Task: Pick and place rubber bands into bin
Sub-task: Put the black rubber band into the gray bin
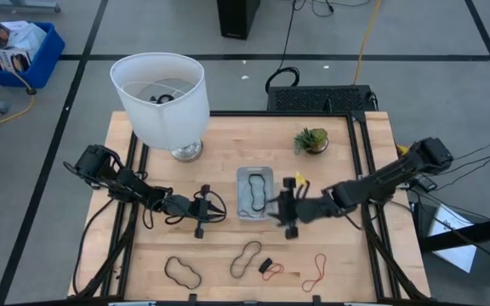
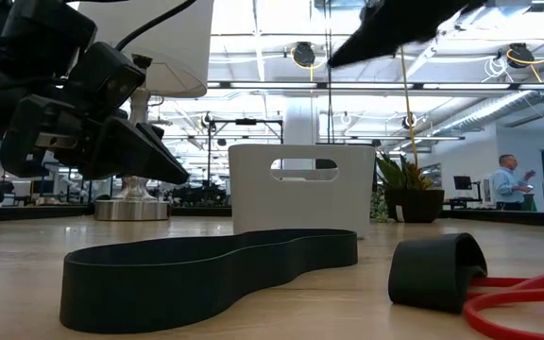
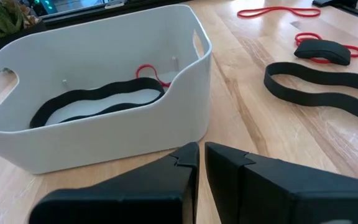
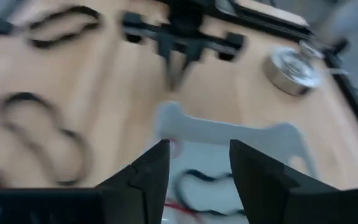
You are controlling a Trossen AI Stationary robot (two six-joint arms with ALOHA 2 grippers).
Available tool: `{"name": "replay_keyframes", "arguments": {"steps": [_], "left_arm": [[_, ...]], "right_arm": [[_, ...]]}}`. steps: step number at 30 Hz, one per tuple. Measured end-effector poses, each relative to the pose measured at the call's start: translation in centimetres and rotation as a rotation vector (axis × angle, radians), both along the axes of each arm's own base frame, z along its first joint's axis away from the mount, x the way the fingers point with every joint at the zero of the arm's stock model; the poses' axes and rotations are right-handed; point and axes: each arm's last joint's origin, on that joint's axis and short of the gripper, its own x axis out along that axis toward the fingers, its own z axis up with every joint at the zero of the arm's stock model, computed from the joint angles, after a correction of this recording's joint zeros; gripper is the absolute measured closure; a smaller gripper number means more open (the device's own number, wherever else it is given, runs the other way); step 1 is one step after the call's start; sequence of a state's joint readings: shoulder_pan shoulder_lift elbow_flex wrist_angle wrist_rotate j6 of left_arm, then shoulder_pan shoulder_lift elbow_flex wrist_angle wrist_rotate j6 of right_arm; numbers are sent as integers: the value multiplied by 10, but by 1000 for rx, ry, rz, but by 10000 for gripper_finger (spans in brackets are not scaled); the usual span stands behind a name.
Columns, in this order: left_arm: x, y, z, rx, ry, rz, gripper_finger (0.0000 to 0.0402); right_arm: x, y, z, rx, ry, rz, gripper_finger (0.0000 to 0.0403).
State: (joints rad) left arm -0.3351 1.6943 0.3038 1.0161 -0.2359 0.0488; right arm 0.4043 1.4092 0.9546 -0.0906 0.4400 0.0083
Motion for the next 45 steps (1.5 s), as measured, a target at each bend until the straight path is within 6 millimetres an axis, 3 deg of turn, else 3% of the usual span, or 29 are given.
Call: {"name": "replay_keyframes", "arguments": {"steps": [5,13,22,30,40,45], "left_arm": [[0,0,0,0,-3,0,366],[0,0,0,-2,-4,1,366],[0,0,0,24,-7,-9,366],[0,0,0,89,-13,-33,366],[2,0,5,136,-64,-47,366],[8,-4,9,122,-71,-44,366]], "right_arm": [[-14,29,1,33,-4,84,245],[-30,47,-5,45,71,132,277],[-41,53,-15,7,135,160,391],[-50,21,-50,-87,-14,115,401],[-109,-52,-69,75,-416,53,402],[-126,-68,-84,151,-436,0,402]]}}
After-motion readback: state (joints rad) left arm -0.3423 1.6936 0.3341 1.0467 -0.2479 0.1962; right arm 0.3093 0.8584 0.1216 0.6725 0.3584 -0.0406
